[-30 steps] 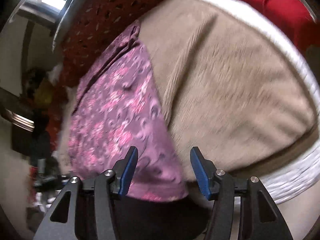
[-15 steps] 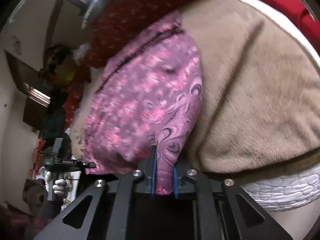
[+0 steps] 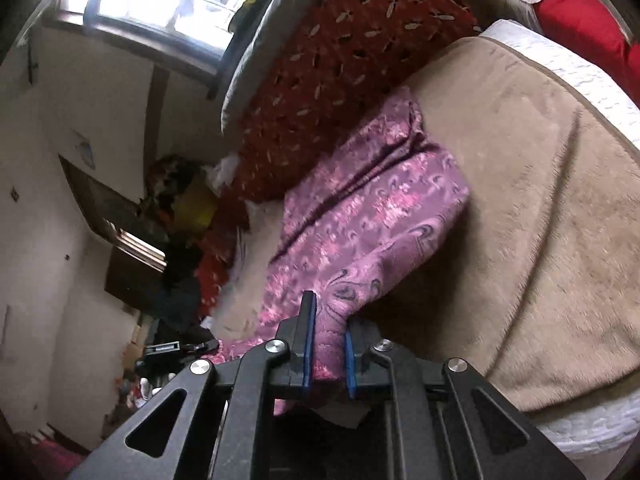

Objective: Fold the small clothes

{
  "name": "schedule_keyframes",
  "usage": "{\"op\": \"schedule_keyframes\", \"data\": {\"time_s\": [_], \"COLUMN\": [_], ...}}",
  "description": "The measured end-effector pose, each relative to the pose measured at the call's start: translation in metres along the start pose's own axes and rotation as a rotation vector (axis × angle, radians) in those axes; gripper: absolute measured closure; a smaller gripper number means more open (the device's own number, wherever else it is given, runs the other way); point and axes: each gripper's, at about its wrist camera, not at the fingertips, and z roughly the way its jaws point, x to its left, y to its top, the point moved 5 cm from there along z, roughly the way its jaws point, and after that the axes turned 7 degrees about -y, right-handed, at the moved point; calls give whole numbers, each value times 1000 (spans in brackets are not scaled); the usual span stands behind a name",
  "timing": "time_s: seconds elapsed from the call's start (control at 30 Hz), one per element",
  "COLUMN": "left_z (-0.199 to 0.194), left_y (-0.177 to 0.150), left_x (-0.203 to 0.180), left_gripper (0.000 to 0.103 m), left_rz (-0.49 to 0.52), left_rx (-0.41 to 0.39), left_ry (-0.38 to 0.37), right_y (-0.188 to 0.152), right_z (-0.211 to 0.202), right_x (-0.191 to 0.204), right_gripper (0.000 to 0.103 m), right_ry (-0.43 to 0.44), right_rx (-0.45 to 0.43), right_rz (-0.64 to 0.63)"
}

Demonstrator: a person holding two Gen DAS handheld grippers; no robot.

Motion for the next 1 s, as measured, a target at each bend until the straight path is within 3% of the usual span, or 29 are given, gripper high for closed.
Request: {"op": "schedule_keyframes", "data": {"time_s": [0.27,0.4,0.87,1.0], "left_z": [18,34,110,137], "left_y": [65,110,284,314], "left_x": [-5,-6,-4,14], "left_gripper": [101,101,101,101], "left_rz": [-33,-76,-179,-246], "left_rx": [-68,-112,-202,-177], "left_ry": [30,2,29,76], "right_y": [58,91,236,253], "right_z": [27,53,199,243], "right_x": [-3,-12,-62,-85], "right_gripper": [91,91,91,86], "right_ry": [52,60,119,54], "right_rx": [-40,-55,-130,-64], "right_rz": [56,102,358,459]}}
